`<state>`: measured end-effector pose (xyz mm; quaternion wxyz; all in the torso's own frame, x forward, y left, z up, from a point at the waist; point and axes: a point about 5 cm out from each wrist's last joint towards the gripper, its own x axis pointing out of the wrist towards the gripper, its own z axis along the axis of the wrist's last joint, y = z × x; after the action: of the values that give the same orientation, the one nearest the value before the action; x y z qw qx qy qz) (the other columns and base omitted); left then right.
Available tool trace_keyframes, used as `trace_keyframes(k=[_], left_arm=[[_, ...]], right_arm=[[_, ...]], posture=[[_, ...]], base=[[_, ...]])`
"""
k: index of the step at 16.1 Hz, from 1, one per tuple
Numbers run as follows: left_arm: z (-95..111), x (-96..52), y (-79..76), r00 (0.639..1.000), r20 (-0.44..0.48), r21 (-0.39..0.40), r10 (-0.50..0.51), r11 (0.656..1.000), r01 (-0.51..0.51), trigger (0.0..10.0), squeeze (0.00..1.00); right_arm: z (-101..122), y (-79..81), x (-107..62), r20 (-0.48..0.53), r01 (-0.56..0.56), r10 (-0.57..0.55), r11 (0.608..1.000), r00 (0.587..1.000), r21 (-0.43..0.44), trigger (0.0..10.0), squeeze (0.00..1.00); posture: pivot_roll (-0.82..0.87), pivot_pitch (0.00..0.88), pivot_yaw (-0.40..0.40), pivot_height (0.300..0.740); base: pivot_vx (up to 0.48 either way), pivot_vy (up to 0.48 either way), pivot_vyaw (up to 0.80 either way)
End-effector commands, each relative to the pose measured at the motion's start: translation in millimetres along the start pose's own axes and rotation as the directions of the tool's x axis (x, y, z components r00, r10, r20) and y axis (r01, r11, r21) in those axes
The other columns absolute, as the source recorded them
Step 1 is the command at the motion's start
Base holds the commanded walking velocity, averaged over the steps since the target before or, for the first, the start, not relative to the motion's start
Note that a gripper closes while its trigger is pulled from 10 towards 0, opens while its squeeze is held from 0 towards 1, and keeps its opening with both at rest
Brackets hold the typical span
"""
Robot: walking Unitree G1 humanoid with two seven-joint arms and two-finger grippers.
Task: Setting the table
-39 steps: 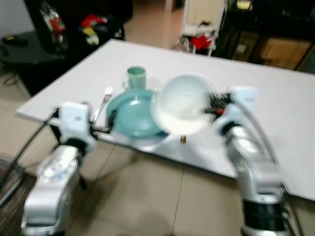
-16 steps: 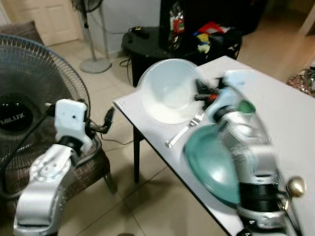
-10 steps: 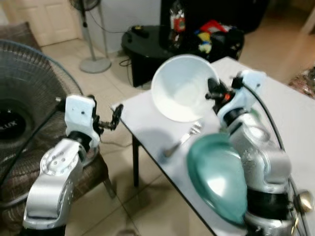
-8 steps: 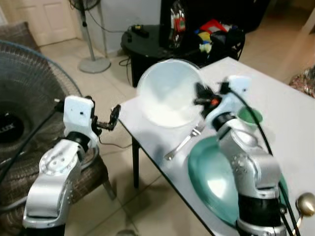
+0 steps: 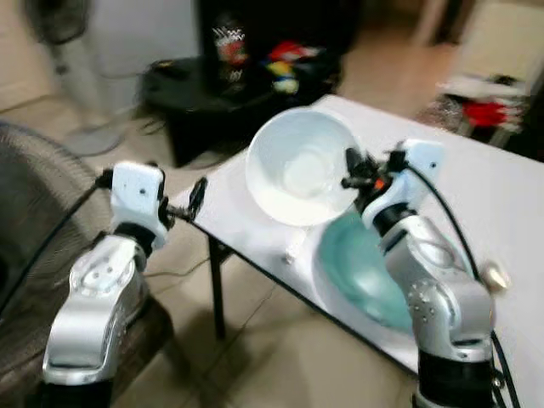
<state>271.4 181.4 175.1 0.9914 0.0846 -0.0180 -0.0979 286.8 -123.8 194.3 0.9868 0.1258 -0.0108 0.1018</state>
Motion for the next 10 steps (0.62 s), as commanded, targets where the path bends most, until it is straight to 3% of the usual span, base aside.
trace_keyframes(k=[1, 3, 4, 7, 9, 10], left_arm=[[1.7, 1.4, -0.7, 1.0, 0.007, 0.008, -0.007, 1.0, 0.007, 10.0, 0.0], [3.4, 3.1, 0.3, 1.0, 0.02, 0.009, -0.011, 1.0, 0.011, 10.0, 0.0], [5.7, 3.9, -0.2, 0.999, 0.038, 0.013, -0.014, 1.0, 0.013, 10.0, 0.0], [6.0, 6.1, -2.4, 0.999, 0.034, 0.026, -0.025, 0.999, 0.024, 10.0, 0.0], [7.6, 6.8, -2.8, 0.998, 0.045, -0.027, -0.034, 0.999, 0.035, 10.0, 0.0], [9.7, 7.1, -3.5, 0.997, 0.057, -0.09, -0.05, 0.994, 0.055, 10.0, 0.0]], right_arm=[[6.9, -1.4, 0.5, 0.028, 0.008, -0.008, 1.0, 1.0, 0.002, 10.0, 0.0], [5.7, -0.3, -1.1, 0.028, 0.017, -0.017, 1.0, 0.999, 0.012, 10.0, 0.0], [4.3, -0.5, -3.1, 0.025, 0.026, -0.026, 1.0, 0.999, 0.016, 10.0, 0.0], [1.0, -4.6, -6.8, 0.018, 0.055, -0.055, 0.998, 0.998, 0.009, 10.0, 0.0], [3.6, -9.6, -7.1, 0.031, 0.078, -0.078, 0.997, 0.996, -0.004, 10.0, 0.0], [5.2, -11.4, -7.7, 0.039, 0.085, -0.084, 0.996, 0.996, -0.016, 10.0, 0.0]], posture=[[0.09, 0.0, 0.006, 0.74], [0.09, 0.0, 0.008, 0.74], [0.09, 0.0, 0.012, 0.74], [0.08, 0.0, 0.026, 0.74], [0.08, 0.0, 0.035, 0.74], [0.08, 0.0, 0.04, 0.74]], base=[[0.0, 0.48, -0.78], [0.0, 0.48, -0.78], [0.0, 0.0, -0.78], [0.0, -0.48, -0.78], [0.0, 0.0, -0.78], [0.0, 0.0, -0.78]])
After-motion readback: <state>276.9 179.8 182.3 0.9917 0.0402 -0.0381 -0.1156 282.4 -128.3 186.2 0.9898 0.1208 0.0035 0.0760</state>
